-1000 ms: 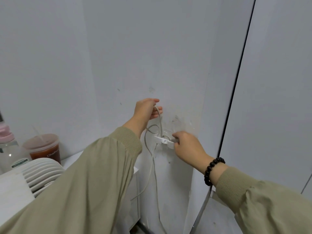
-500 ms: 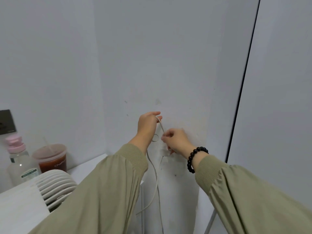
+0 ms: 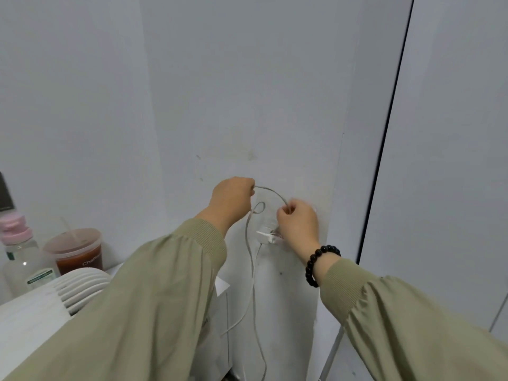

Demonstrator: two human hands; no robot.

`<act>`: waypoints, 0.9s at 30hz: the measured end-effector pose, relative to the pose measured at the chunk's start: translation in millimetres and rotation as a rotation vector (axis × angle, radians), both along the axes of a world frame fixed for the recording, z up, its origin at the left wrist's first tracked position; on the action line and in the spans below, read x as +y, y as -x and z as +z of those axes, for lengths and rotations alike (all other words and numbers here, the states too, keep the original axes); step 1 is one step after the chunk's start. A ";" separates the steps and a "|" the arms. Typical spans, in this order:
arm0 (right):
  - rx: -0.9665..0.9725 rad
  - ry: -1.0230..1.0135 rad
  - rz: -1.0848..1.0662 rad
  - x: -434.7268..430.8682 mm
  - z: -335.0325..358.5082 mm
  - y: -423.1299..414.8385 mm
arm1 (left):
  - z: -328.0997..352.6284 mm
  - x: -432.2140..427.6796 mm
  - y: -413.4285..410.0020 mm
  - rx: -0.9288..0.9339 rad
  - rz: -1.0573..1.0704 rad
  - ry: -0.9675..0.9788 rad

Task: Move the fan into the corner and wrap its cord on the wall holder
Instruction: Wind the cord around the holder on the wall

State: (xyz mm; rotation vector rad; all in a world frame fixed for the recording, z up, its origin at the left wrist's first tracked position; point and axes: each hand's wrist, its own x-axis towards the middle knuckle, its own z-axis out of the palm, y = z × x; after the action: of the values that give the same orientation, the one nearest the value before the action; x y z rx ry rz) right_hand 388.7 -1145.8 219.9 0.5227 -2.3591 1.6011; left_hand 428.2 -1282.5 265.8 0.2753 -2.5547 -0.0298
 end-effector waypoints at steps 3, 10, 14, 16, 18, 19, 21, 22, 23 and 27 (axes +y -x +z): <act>0.267 -0.272 -0.050 3.2 23.8 -3.8 | 9.5 5.7 -3.7 -0.025 -0.070 0.068; 0.000 0.100 -0.074 43.6 14.8 -5.2 | 1.8 -11.3 -26.1 0.009 0.096 -0.030; 0.176 -0.110 -0.134 49.9 16.8 -13.1 | 11.5 3.0 -32.0 0.003 -0.017 -0.018; 0.331 -0.258 -0.112 46.3 27.6 -21.5 | 20.3 17.9 -34.0 -0.052 -0.063 0.063; 0.431 -0.365 -0.122 46.7 39.5 -26.0 | 25.1 27.8 -35.6 -0.087 -0.081 0.038; 0.429 -0.358 -0.132 49.9 42.8 -22.3 | 26.9 30.6 -36.9 -0.119 -0.094 -0.017; 0.288 -0.143 -0.163 64.5 46.2 -7.5 | 29.4 30.9 -39.9 -0.179 -0.159 -0.230; 0.207 -0.004 -0.189 74.2 46.7 -2.3 | 30.2 30.6 -41.4 -0.187 -0.200 -0.357; 0.149 0.079 -0.230 84.1 45.5 1.0 | 31.1 31.6 -43.0 -0.180 -0.239 -0.474; 0.347 -0.154 -0.268 102.5 42.8 -12.4 | 38.5 53.7 -39.8 -0.155 -0.328 -0.633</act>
State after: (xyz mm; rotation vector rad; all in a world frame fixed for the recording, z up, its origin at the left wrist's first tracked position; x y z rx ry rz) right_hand 401.1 -1043.4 262.7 0.4484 -2.1878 1.1198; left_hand 467.9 -1228.7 304.3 0.0898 -2.6480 -0.9811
